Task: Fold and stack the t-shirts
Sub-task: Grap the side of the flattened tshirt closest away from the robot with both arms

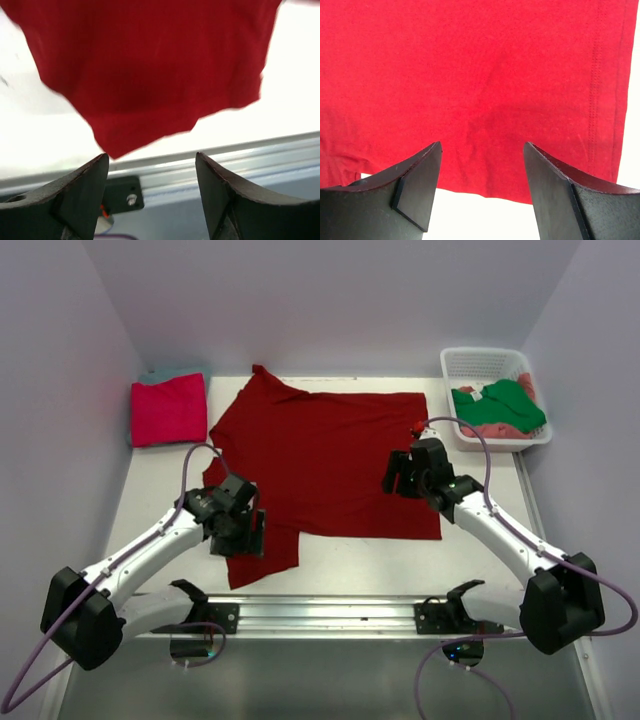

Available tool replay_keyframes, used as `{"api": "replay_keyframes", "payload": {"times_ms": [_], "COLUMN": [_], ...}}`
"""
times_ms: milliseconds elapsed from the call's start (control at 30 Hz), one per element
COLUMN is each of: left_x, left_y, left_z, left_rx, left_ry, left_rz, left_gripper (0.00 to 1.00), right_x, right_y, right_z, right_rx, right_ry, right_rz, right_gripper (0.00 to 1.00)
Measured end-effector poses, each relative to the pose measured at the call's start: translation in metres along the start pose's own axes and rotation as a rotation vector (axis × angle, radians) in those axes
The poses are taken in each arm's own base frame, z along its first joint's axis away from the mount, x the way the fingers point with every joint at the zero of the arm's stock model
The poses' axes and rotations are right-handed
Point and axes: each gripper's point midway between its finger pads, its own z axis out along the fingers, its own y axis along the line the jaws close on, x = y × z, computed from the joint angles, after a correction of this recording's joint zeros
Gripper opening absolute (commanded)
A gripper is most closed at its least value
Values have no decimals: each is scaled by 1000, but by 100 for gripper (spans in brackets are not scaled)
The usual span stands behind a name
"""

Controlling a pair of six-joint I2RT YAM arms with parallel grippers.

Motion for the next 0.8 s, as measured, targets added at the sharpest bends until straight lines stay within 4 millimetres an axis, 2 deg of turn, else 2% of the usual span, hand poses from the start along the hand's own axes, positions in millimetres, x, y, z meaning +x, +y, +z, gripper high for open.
{"api": "replay_keyframes", "payload": {"times_ms": [100,300,467,800], "left_x": [26,38,45,51], "left_y": [6,13,23,26], "left_z": [-1,-5,-4,12], "left_rx": [-7,-49,-125,-191], "left_ry": [58,99,161,257], "left_rz": [-5,-10,12,56], "left_gripper": [72,71,71,71], "right_x": [1,3,-5,-6], "right_y": [-2,-4,0,1], "right_z": [-1,-2,-5,-6], "right_rx": [10,17,9,8], "right_ry": [3,15,1,-1], "right_rz": [0,-1,0,0], "right_gripper": [71,71,71,70]}}
